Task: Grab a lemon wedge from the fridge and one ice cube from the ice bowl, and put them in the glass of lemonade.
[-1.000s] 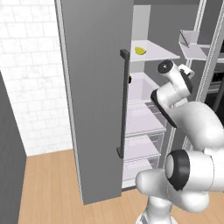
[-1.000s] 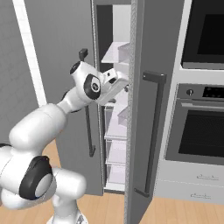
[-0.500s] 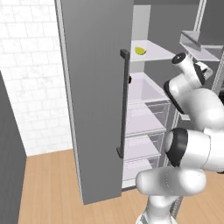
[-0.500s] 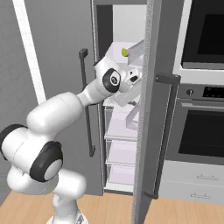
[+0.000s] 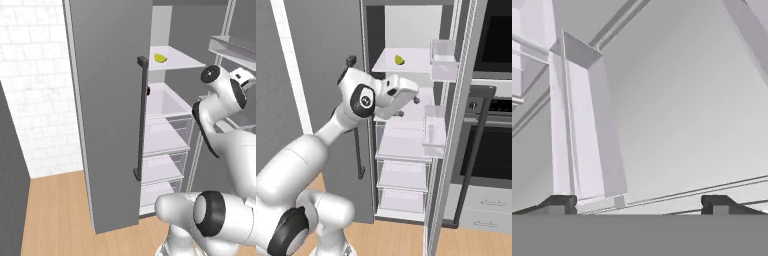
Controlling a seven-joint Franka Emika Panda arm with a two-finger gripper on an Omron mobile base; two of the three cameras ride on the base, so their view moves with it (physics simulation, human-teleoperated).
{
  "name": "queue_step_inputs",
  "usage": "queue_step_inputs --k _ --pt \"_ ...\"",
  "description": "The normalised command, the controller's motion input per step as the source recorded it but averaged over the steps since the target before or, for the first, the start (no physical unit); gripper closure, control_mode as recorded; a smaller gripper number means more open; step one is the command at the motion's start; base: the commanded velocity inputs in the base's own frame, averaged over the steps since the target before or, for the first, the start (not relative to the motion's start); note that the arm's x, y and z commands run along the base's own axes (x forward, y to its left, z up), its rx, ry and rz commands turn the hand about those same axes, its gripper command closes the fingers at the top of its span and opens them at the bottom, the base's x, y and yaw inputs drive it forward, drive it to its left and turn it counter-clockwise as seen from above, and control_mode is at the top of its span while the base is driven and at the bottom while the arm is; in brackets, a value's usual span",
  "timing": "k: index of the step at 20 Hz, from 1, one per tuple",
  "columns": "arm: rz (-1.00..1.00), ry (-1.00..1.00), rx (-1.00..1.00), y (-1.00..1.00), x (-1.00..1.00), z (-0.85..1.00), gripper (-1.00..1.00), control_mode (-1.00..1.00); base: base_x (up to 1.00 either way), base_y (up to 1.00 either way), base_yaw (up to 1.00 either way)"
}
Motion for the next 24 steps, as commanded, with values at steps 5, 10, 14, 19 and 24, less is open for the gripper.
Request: queue_step_inputs --k 5,10,14,19,24 --pt "0.00 -0.14 0.17 1.00 -0.61 0.41 -1.00 -1.00 0.00 0.00 0.00" --pt "0.02 0.00 0.49 1.00 -0.60 -0.03 -1.00 -1.00 0.00 0.00 0.00" --pt "0.11 0.00 0.59 1.00 -0.79 -0.49 -1.00 -1.00 0.00 0.00 0.00" --pt "0.23 0.00 0.57 0.91 -0.98 -0.92 -1.00 -1.00 0.00 0.00 0.00" --pt "0.15 -0.07 0.30 0.21 -0.60 -0.50 -1.00 -1.00 0.00 0.00 0.00"
